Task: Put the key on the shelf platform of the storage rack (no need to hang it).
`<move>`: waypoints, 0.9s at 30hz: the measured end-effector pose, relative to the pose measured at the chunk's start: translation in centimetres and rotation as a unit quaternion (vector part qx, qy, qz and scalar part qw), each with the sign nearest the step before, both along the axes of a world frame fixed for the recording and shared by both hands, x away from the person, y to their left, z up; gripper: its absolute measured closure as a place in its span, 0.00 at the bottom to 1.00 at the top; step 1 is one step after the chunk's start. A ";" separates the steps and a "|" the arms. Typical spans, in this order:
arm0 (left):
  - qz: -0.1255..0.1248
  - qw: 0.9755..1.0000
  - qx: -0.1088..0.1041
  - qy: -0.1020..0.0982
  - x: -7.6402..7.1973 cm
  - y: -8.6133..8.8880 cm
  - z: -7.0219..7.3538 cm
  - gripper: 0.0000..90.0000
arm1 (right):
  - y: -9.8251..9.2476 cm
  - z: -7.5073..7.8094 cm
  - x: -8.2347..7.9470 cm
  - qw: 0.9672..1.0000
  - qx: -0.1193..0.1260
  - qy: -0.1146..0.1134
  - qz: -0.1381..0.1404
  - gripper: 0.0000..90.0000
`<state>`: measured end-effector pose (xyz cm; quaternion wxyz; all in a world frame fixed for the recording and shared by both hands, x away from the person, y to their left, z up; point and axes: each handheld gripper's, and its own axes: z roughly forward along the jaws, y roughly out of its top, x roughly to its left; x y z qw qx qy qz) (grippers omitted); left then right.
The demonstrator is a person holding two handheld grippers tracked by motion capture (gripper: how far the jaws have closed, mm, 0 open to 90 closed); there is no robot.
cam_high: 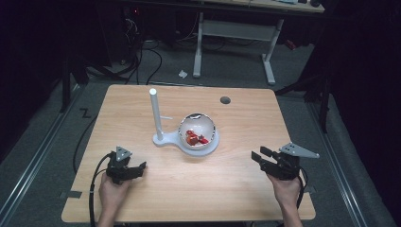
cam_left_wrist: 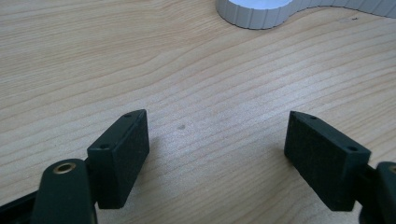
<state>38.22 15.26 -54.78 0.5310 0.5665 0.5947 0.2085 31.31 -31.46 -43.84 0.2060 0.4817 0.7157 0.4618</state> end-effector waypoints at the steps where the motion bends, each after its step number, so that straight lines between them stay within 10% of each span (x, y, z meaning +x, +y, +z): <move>1: 0.000 1.000 0.000 0.000 0.0 0.0 0.0 0.25 | 0.1 -0.1 0.0 1.000 -0.002 0.000 0.000 0.57; 27: 0.000 1.000 0.000 0.000 0.0 0.0 0.0 0.25 | 1.7 -3.4 1.0 1.000 -0.005 0.024 0.005 0.58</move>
